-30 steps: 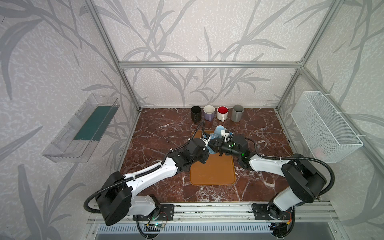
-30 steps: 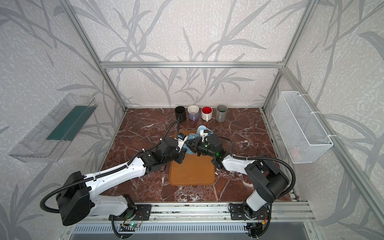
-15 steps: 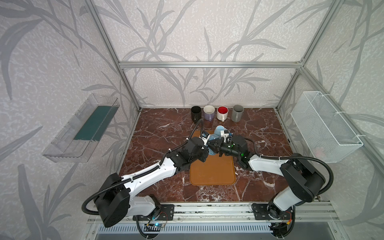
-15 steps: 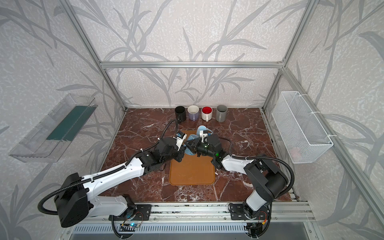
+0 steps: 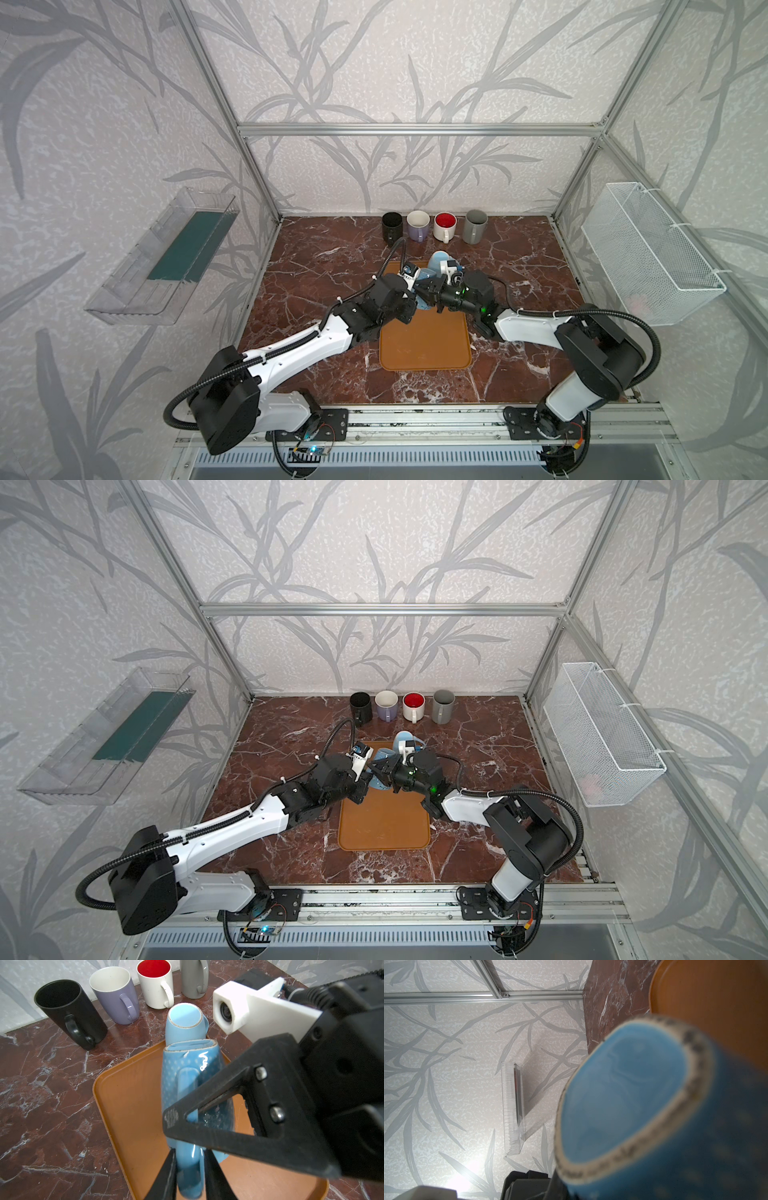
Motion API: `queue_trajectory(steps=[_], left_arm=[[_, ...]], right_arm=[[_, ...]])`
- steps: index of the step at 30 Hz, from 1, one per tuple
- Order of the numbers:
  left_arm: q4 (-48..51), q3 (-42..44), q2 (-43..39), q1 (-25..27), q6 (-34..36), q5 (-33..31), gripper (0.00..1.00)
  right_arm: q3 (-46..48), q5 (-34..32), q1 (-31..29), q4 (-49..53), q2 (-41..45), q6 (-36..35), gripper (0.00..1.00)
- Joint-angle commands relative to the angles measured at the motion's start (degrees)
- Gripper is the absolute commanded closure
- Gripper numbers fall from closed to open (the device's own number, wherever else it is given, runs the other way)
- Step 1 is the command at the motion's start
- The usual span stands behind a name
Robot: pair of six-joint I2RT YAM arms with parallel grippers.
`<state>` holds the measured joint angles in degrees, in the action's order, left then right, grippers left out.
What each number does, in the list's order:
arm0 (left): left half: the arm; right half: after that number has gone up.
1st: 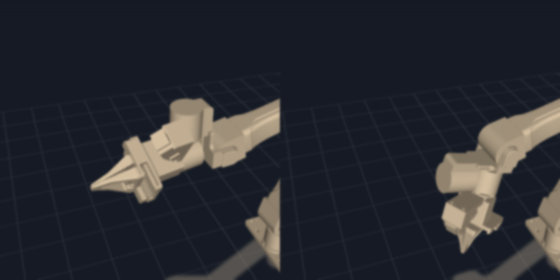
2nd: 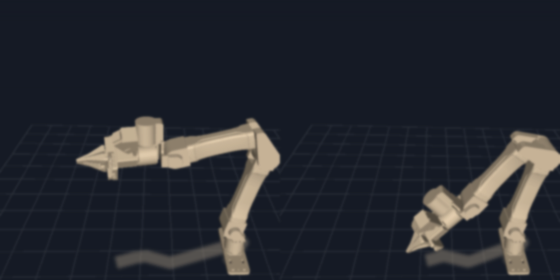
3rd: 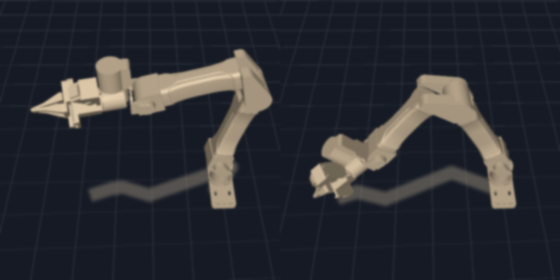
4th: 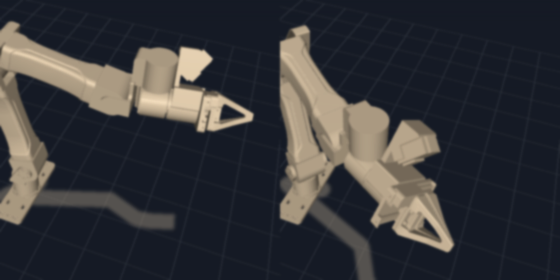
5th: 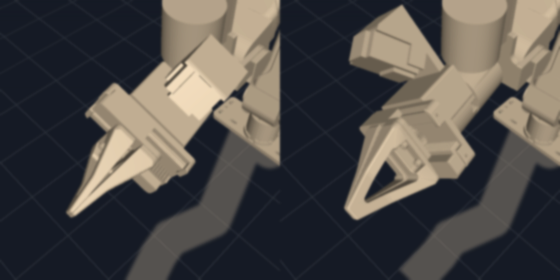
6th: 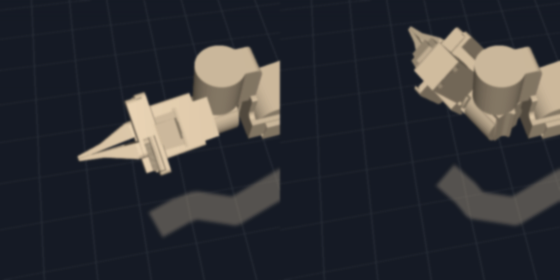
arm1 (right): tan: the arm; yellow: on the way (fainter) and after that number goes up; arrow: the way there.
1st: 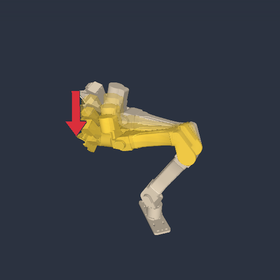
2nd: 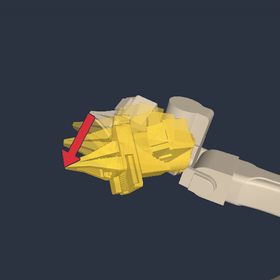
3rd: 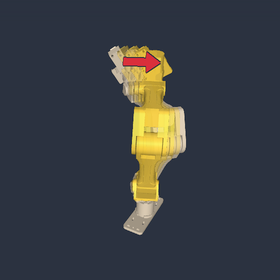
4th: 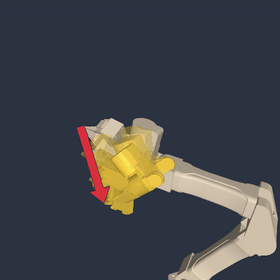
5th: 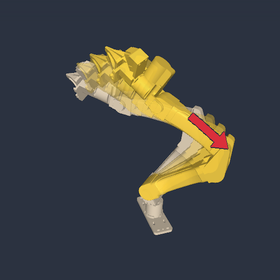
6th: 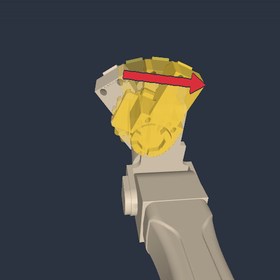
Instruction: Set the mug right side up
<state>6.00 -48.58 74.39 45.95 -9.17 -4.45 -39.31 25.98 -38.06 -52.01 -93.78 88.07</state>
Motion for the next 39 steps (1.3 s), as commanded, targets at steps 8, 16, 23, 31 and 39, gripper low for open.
queue_trajectory(steps=[8, 16, 23, 31, 39], left_arm=[[-0.4, 2.1, -2.1, 0.1, -2.4, -2.3, 0.69], [-1.3, 2.9, -2.7, 0.1, -1.9, -4.2, 0.70], [-2.0, 1.2, -1.2, 0.1, -0.3, -3.1, 0.74], [-0.5, 0.7, -1.3, 0.1, 1.2, -3.8, 1.00], [0.0, 1.9, -3.5, 0.1, 2.6, -5.1, 1.00]], right_arm=[[0.5, -0.7, -0.6, -10.4, 0.0, 0.2, 1.00], [1.0, -0.5, -0.9, -11.7, 0.2, 0.7, 1.00], [1.1, -0.3, -1.9, -13.4, -0.8, 1.8, 1.00], [1.8, -0.1, -2.1, -14.8, -1.5, 1.8, 1.00], [1.1, 1.9, -2.0, -14.2, -2.0, 0.2, 0.95]])
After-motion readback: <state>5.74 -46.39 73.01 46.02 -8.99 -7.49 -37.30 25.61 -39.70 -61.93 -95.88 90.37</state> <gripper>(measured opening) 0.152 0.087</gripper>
